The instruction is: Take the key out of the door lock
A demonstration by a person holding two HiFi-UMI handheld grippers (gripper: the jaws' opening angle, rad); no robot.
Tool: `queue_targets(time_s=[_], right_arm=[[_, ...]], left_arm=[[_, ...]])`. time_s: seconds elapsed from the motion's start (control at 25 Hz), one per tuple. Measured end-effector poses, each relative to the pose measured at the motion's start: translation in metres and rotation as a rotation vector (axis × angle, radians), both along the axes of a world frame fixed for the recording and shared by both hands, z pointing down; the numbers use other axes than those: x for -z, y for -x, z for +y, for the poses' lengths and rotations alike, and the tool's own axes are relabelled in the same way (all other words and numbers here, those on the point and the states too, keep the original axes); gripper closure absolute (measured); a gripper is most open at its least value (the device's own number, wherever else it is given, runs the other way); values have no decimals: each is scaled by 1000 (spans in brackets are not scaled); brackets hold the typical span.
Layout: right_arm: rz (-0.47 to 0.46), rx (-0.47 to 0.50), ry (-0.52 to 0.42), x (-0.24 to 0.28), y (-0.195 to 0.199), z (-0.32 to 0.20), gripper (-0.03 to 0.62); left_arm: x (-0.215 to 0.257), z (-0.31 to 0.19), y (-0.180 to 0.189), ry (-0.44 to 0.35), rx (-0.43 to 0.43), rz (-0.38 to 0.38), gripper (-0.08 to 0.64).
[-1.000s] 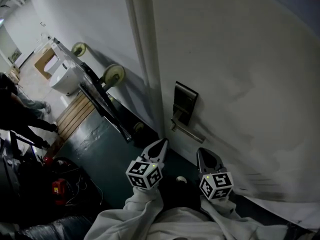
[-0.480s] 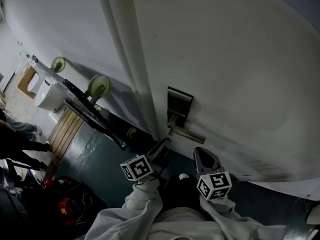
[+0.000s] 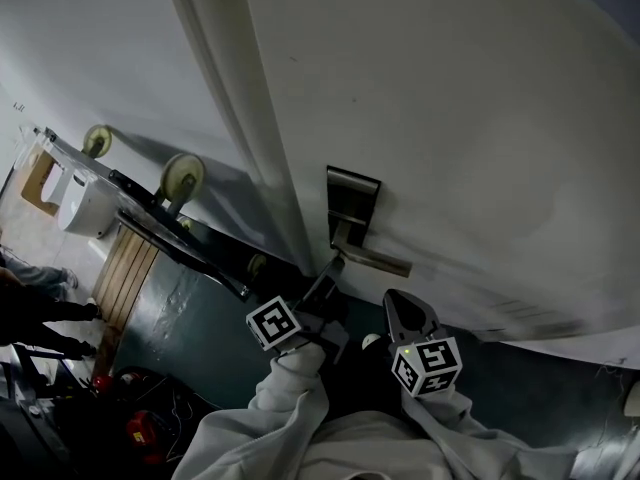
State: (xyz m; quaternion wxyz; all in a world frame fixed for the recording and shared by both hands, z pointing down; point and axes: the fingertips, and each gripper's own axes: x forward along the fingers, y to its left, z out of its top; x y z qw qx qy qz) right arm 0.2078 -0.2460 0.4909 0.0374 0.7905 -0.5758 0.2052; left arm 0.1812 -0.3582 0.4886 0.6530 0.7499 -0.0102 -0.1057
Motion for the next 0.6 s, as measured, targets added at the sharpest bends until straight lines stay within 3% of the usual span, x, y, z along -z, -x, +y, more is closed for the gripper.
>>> queue_targets(time_s=[0.16, 0.32, 0.48, 0.6], right_arm=[[-1, -10, 2, 1, 4, 1, 540], [3, -26, -1, 2, 3, 2, 540], [6, -32, -3, 3, 3, 1, 540], [7, -35, -5, 4, 3, 1, 540]], left_arm=[[1, -4, -3, 4, 2, -5, 454], [2, -3, -9, 15, -11, 13, 457], [2, -5, -12, 21, 3, 7, 526], [2, -5, -11, 22, 10, -2, 528]])
